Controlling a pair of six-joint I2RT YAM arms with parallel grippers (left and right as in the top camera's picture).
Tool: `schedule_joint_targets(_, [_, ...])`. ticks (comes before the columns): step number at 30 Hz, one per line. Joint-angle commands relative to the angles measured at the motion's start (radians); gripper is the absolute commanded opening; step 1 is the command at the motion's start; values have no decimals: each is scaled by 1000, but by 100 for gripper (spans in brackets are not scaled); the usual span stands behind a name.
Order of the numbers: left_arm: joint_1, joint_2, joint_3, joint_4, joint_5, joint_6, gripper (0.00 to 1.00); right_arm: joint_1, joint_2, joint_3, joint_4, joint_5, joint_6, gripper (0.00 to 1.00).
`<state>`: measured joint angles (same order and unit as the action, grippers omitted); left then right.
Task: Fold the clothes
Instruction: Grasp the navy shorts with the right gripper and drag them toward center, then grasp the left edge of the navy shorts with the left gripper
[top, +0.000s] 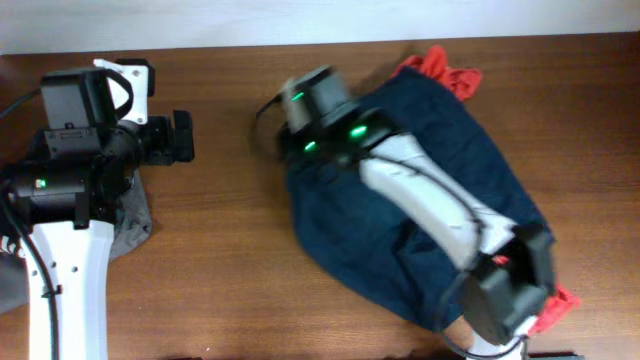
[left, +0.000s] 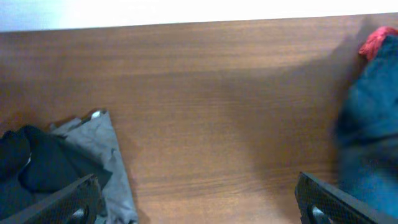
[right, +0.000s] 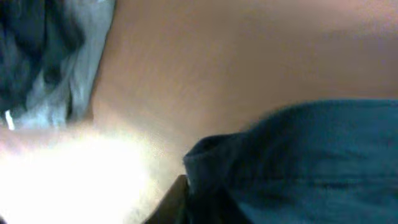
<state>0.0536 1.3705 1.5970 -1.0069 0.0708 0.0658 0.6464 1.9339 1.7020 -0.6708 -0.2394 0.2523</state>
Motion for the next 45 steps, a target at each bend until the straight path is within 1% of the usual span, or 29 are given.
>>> schedule_joint_targets(1, [13, -13, 14, -7, -8, -9, 99, 58, 3, 1, 6, -18, -62, 26])
schedule_joint_targets(5, [13, -9, 14, -6, 8, -10, 99, 32, -49, 1, -45, 82, -61, 34])
schedule_joint_targets(6, [13, -8, 14, -6, 24, -10, 99, 14, -68, 1, -62, 108, -55, 37])
schedule_joint_targets(7, [13, -3, 14, -6, 48, -10, 99, -11, -89, 1, -80, 127, -45, 43])
schedule_joint_targets(10, [12, 20, 11, -6, 146, -9, 99, -123, -150, 1, -140, 131, -31, 53])
schedule_joint_targets(11, [11, 34, 9, -8, 178, -9, 99, -165, -166, 1, -161, 132, -18, 57])
schedule_joint_targets(13, [2, 71, 7, -18, 201, -9, 99, -257, -185, 1, -205, 132, 17, 65])
schedule_joint_targets(17, [-43, 178, 6, -23, 205, 7, 99, -455, -176, 1, -273, 61, 26, 69])
schedule_joint_targets(19, [-84, 248, 6, -12, 245, 58, 99, -542, -153, 0, -298, 30, 26, 72])
schedule_joint_targets(20, [-106, 285, 6, -2, 267, 84, 99, -576, -140, 0, -309, 29, 26, 77])
schedule_joint_targets(23, [-164, 383, 6, 23, 264, 149, 99, -653, -100, 0, -349, -3, 24, 78])
schedule_joint_targets(26, [-200, 480, 6, 27, 158, 153, 99, -708, -82, 0, -382, -44, -40, 78])
schedule_joint_targets(28, [-209, 538, 6, 26, 118, 152, 99, -731, -82, 0, -391, -42, -47, 78])
schedule_joint_targets(36, [-212, 753, 6, 49, 116, 152, 98, -778, -82, 0, -408, -42, -55, 81])
schedule_joint_targets(38, [-213, 782, 6, 55, 116, 153, 89, -778, -82, 0, -408, -42, -58, 81])
schedule_joint_targets(39, [-213, 792, 6, 55, 121, 152, 80, -778, -82, 0, -408, -42, -58, 81])
schedule_joint_targets(42, [-213, 799, 6, 56, 135, 153, 70, -778, -82, 0, -408, -42, -58, 81])
schedule_joint_targets(44, [-214, 799, 6, 60, 135, 152, 56, -778, -82, 0, -408, -42, -58, 81])
schedule_joint_targets(45, [-215, 799, 6, 60, 134, 152, 42, -778, -82, 0, -408, -42, -58, 82])
